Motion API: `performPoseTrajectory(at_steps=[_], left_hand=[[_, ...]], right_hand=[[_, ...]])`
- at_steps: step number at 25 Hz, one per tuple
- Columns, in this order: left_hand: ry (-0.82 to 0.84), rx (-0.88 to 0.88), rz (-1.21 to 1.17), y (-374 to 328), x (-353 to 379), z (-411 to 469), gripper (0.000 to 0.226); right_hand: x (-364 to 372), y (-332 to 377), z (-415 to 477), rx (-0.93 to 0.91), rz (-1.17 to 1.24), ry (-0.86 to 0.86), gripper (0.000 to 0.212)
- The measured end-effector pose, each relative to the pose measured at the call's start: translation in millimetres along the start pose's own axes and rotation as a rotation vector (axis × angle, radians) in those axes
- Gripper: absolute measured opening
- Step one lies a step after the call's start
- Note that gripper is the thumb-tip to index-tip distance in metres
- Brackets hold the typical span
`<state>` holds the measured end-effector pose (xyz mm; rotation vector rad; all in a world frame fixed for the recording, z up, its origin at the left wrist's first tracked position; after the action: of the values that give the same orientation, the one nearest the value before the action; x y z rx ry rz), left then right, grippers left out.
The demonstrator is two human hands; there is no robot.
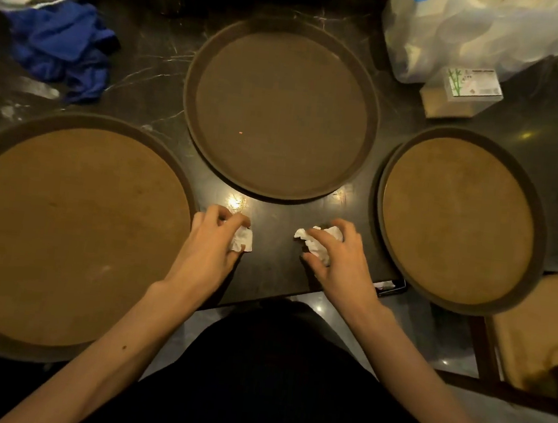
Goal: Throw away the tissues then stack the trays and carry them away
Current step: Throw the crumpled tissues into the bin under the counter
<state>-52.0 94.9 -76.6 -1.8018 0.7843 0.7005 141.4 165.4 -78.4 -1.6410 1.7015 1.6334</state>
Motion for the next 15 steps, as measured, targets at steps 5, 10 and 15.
performPoseTrajectory(at_steps=[5,10,15], left_hand=[[0.030,0.065,0.015,-5.1,0.2,1.6,0.028],[0.004,0.134,-0.064,-21.3,-9.4,-0.9,0.016],[0.013,0.235,-0.084,-65.9,3.7,-10.7,0.017]], right_hand=[[-0.5,-4.2,-8.7,0.032,-0.032,-0.063,0.018],[-18.0,-11.3,-21.6,0.039,0.084,-0.189,0.009],[-50.3,-34.0,-60.0,0.074,0.204,-0.371,0.011]])
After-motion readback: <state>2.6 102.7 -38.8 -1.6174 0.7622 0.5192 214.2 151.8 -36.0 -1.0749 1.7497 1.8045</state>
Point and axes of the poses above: each hand's wrist, its own z-axis towards the middle knuckle, its own x-axis out of the palm, y = z × x, the point moved 10 cm from there along z, towards the middle knuckle, and after that the axes turned 6 degrees about y, right-handed, at the moved point
